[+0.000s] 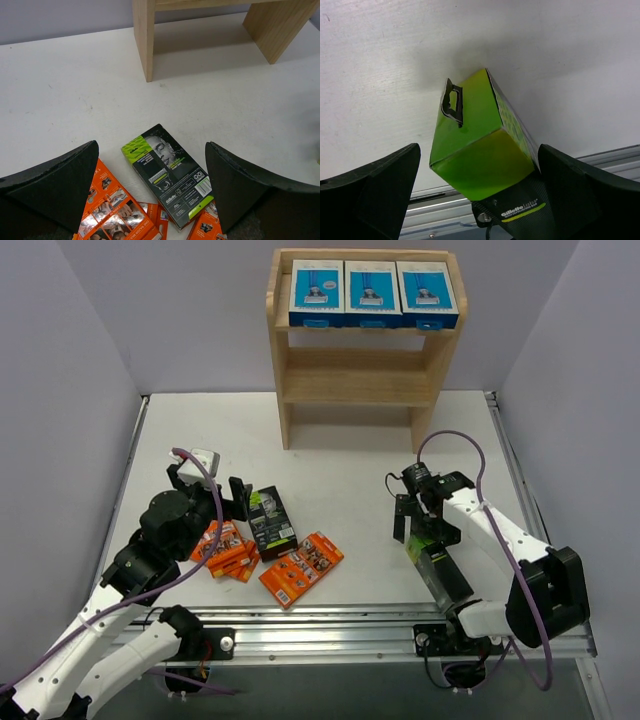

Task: Place and organize the shaving razors onto the shelf
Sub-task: Grab a shaving razor with the right arm

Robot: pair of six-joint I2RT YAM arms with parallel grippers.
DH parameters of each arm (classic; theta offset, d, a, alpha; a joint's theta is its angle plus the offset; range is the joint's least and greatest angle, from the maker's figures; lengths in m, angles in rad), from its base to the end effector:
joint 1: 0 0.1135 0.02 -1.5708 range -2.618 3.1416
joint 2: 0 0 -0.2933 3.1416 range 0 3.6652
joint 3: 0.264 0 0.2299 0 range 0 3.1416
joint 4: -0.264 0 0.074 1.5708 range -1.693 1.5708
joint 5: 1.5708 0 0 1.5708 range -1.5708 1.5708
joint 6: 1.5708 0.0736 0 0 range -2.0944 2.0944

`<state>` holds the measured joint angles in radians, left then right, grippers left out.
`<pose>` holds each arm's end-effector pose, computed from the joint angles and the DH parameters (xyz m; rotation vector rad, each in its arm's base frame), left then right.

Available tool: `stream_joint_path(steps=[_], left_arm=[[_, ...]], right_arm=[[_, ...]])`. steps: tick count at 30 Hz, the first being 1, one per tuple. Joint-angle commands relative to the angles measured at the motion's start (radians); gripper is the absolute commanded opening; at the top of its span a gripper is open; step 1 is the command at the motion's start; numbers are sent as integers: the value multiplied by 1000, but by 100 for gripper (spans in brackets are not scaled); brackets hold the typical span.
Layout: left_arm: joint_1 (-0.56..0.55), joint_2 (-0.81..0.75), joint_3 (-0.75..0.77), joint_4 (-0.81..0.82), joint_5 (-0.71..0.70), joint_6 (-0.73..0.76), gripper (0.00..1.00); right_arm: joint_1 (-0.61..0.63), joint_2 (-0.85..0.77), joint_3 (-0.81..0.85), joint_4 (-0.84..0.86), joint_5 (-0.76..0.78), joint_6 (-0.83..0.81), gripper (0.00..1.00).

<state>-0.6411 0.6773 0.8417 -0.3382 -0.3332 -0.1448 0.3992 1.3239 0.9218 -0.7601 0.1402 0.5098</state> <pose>0.1282 -0.0656 0.3680 0.1877 1.7334 -0.2869 0.2200 0.0816 0.2315 0.1894 2.7068 0.0756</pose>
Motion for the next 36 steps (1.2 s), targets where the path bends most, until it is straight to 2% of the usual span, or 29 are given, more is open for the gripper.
stream_joint_path(steps=[1,8,9,11,12,13,20,23,26,36], left_arm=[[-9,-4,11,8,3,13,97],[-11,-1,11,10,3,16,97],[-12,1,10,8,5,16,97],[-14,2,10,10,6,14,97],[-14,2,10,10,6,14,97],[-14,4,10,11,6,16,97],[-15,5,8,11,5,16,97],[-14,5,8,11,-4,19,97],[-15,8,7,13,-10,22,97],[-14,22,2,13,-44,33,97]], right_arm=[[-3,37,0,1,-27,-31,99],[-5,63,9,10,-20,-48,79],[-5,67,6,15,-28,-47,72],[-5,69,-6,30,-48,-42,68],[-5,69,-14,36,-48,-40,60],[-5,70,-17,45,-47,-37,56],[-2,103,8,82,-44,-31,40],[-2,124,55,102,-45,-28,29],[0,162,135,130,-48,-30,23],[24,472,543,209,-73,-79,15]])
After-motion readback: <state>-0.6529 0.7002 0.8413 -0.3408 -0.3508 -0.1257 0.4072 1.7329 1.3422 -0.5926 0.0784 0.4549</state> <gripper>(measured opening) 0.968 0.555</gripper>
